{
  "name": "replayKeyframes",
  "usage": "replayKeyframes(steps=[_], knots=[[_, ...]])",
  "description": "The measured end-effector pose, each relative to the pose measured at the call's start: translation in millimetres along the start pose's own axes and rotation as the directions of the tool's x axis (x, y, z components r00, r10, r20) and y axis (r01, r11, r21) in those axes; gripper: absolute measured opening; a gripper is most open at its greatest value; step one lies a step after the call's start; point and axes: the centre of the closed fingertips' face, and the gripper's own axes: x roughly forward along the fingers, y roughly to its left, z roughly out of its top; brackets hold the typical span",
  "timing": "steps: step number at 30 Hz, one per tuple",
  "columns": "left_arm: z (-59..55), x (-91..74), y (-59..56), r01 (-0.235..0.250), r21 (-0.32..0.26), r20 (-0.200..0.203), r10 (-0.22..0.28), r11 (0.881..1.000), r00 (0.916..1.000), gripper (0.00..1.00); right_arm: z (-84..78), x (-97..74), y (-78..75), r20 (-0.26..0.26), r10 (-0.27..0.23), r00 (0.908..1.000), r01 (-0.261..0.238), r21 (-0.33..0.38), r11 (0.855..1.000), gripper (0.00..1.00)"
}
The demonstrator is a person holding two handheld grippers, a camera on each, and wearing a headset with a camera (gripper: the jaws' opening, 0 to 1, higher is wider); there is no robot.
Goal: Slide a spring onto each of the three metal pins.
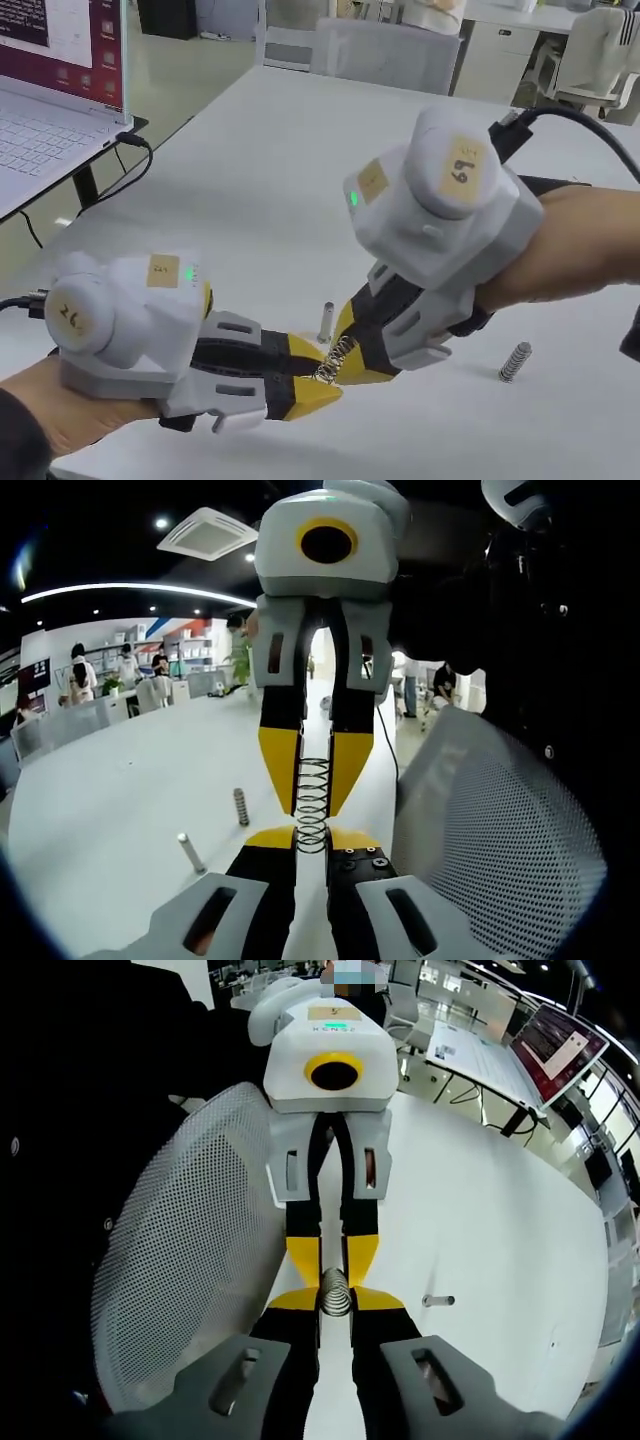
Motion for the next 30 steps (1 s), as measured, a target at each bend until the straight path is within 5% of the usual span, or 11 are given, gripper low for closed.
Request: replayKeyframes(steps=[21,30], knots=[[-1.1,2.2,0.2,0.001,-0.004,-0.009,-0.001,1.0,1.0,0.03,0.5,1.6,0.2,-0.029,0.009,0.9995,-0.01,-0.012,1.0,0.09],[-3.1,0.4,3.8,-0.012,-0.022,-0.009,0.012,1.0,0.9999,0.15,-3.1,1.8,-4.1,-0.043,0.006,0.999,-0.006,-0.008,1.0,0.09]])
